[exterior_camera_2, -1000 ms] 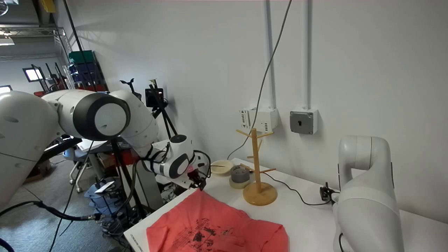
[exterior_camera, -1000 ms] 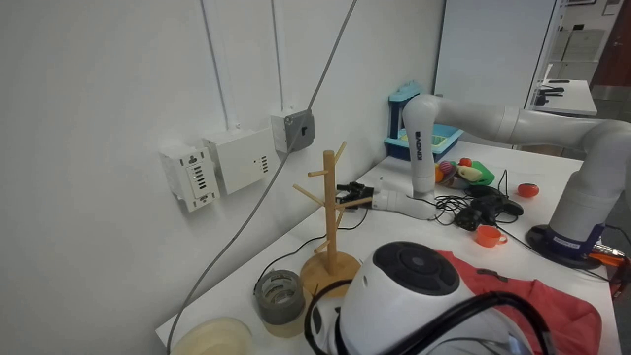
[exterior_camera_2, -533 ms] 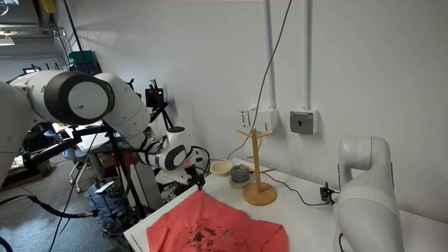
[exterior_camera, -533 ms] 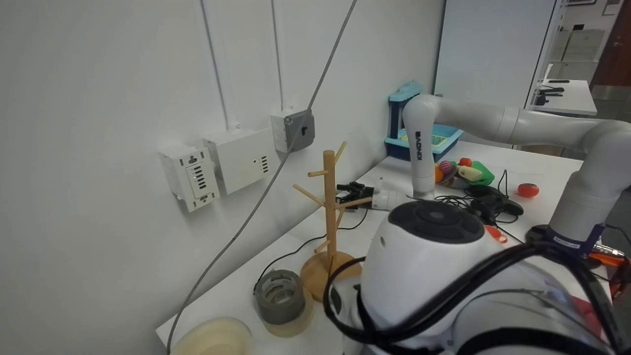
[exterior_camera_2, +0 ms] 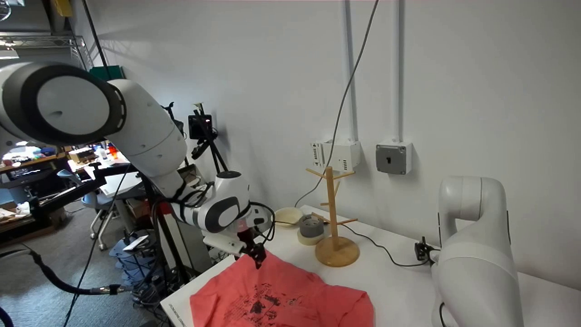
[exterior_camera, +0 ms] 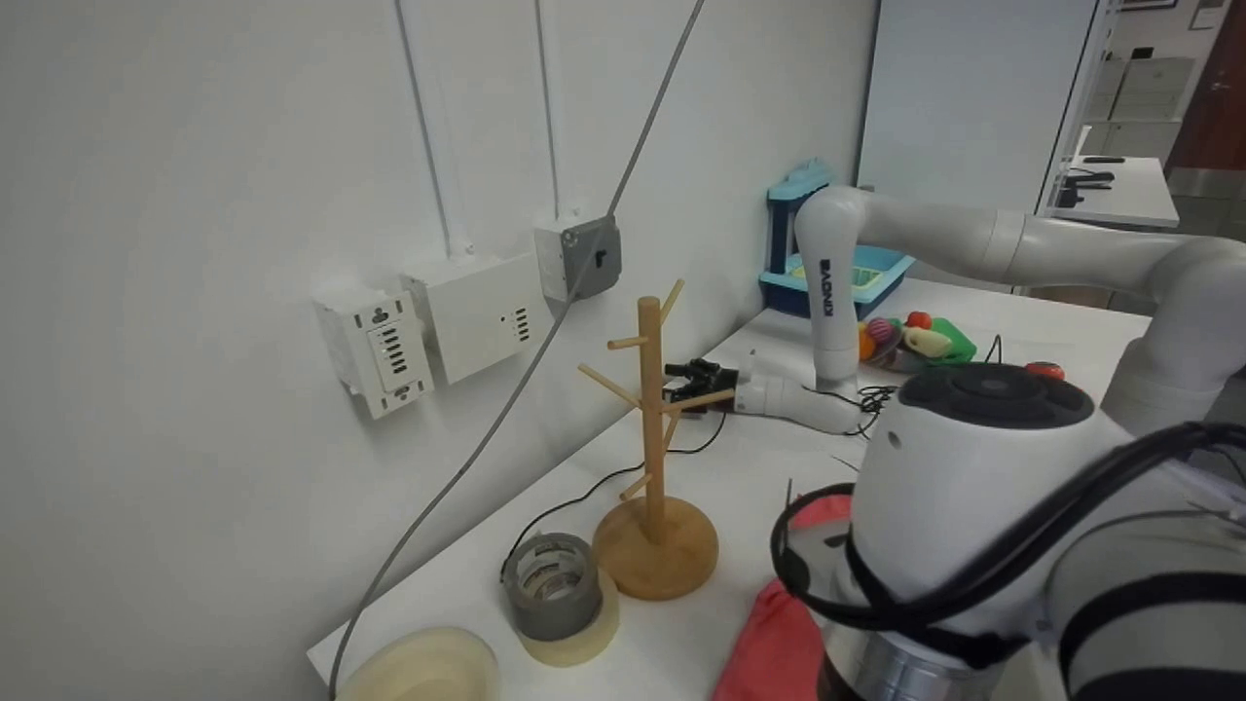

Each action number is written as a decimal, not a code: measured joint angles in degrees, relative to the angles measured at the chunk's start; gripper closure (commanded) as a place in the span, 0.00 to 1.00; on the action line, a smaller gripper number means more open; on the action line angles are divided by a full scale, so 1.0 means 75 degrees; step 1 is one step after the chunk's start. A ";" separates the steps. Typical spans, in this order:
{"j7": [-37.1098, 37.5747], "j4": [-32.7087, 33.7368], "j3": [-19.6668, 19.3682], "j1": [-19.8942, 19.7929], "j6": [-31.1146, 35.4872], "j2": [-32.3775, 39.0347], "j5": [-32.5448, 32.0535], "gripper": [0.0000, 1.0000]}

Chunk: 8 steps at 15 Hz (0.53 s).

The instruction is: Unfold the T-shirt on the table.

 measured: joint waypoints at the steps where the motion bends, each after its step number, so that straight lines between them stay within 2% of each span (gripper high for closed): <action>1: -0.0159 -0.0234 0.0089 -0.0131 -0.0009 -0.0083 0.0024 0.00; 8: -0.1914 -0.1491 0.1367 -0.1248 -0.0741 -0.0549 0.0551 0.00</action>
